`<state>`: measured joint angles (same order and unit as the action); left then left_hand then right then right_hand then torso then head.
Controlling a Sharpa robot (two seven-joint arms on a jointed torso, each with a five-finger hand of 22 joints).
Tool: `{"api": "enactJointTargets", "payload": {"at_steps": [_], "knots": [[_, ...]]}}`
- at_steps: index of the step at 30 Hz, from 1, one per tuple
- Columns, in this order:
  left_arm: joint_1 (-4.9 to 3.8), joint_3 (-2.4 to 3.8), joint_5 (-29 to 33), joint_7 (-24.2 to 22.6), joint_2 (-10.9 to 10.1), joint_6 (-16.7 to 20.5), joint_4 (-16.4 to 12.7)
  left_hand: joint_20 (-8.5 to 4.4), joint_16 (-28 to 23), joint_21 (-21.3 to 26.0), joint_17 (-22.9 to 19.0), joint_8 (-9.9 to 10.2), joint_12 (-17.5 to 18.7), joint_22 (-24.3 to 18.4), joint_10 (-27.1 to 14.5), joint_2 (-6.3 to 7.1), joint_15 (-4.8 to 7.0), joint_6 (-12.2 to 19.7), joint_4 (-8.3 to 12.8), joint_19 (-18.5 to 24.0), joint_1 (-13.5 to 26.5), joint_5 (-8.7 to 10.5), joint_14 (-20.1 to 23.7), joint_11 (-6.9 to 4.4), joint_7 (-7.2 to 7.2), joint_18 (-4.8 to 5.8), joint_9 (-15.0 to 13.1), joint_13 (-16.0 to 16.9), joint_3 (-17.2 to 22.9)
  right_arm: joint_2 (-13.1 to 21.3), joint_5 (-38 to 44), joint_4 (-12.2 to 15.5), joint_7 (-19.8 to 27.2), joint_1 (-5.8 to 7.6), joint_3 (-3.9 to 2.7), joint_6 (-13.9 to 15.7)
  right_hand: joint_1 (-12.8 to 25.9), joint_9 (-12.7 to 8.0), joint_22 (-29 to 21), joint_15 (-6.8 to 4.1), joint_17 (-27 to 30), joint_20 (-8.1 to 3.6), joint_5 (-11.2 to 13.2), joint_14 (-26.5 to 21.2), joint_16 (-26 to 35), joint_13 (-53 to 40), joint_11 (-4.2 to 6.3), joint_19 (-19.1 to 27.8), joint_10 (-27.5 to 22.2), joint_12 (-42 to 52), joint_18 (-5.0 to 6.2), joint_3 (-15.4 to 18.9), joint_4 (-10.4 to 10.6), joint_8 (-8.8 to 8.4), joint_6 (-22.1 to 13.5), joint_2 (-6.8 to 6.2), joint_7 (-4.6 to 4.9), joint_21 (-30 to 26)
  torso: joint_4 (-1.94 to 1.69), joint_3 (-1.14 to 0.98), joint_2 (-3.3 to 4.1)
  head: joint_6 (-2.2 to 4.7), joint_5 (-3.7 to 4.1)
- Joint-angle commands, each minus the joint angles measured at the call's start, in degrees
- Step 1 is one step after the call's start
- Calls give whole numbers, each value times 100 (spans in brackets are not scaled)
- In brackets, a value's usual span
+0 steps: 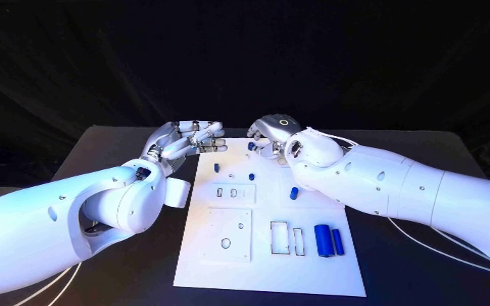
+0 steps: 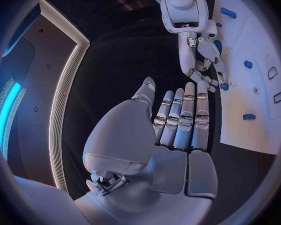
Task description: Assemble the parts on the task board
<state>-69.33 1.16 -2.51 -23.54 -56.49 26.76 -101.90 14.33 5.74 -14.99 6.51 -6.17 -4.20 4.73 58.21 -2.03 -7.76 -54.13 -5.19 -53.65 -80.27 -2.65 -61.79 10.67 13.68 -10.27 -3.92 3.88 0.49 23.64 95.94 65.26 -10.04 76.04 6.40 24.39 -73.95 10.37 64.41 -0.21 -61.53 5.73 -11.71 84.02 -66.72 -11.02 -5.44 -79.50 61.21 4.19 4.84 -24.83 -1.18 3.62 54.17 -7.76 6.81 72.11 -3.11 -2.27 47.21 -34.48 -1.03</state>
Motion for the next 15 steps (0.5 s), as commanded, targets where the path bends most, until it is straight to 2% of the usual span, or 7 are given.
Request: {"api": "enactJointTargets", "payload": {"at_steps": [1,3,7,10,12,15], "knots": [[-9,3,2,-23,-6,-120,-1,7,-20,37,4,19,36,-5,-11,-49,-36,46,24,17,28,-30,2,18,40,-24,7,-6,0,221,18,264,-105,16,-24,123,-21,23,24,41,2,12,-88,64,21,-11,13,1,3,18,50,24,13,42,88,6,24,-17,21,-3,-11,27,12],[-9,3,2,-24,-14,-125,2,7,-22,38,4,20,37,-6,-12,-49,-37,46,25,18,28,-30,3,19,41,-24,7,-6,-1,439,-44,505,-133,37,-46,135,-26,41,101,27,-39,5,-128,81,-16,-26,32,-43,76,60,35,21,30,61,159,20,57,35,36,-5,-20,51,25],[-10,3,2,-25,-23,-133,11,7,-22,38,4,20,37,-6,-12,-49,-37,46,25,18,28,-30,3,19,41,-24,7,-6,-1,889,-350,970,-152,105,-80,98,-12,85,286,-15,-158,-26,-155,126,-125,-90,87,-141,401,219,-2,23,83,113,335,45,143,165,94,-6,-55,90,43],[-10,2,2,-23,-13,-145,38,8,-24,39,5,20,37,-7,-12,-50,-37,46,26,20,28,-30,4,19,41,-24,7,-6,-1,1316,-843,1354,-169,176,-107,-98,55,100,551,-58,-378,-54,-149,191,-326,-201,146,-264,851,432,-55,85,152,112,392,16,172,359,140,-5,-91,118,79],[-10,2,2,-23,-1,-155,58,8,-24,39,5,20,37,-7,-12,-50,-37,46,26,20,28,-30,4,19,41,-24,7,-6,-1,1534,-1147,1517,-192,212,-119,-288,139,104,841,-78,-724,-75,-183,273,-629,-282,171,-386,1056,549,-116,176,206,104,395,-51,181,572,172,-3,-120,123,77],[-9,1,2,-30,19,-192,82,8,-25,39,5,20,37,-7,-11,-51,-38,46,27,20,27,-30,4,19,41,-24,7,-6,-1,1803,-1431,1678,-249,251,-134,-604,202,99,758,-116,-603,-109,-192,238,-537,-466,215,-349,1271,761,-95,319,246,70,342,-153,153,512,199,-7,-140,125,89]]}}
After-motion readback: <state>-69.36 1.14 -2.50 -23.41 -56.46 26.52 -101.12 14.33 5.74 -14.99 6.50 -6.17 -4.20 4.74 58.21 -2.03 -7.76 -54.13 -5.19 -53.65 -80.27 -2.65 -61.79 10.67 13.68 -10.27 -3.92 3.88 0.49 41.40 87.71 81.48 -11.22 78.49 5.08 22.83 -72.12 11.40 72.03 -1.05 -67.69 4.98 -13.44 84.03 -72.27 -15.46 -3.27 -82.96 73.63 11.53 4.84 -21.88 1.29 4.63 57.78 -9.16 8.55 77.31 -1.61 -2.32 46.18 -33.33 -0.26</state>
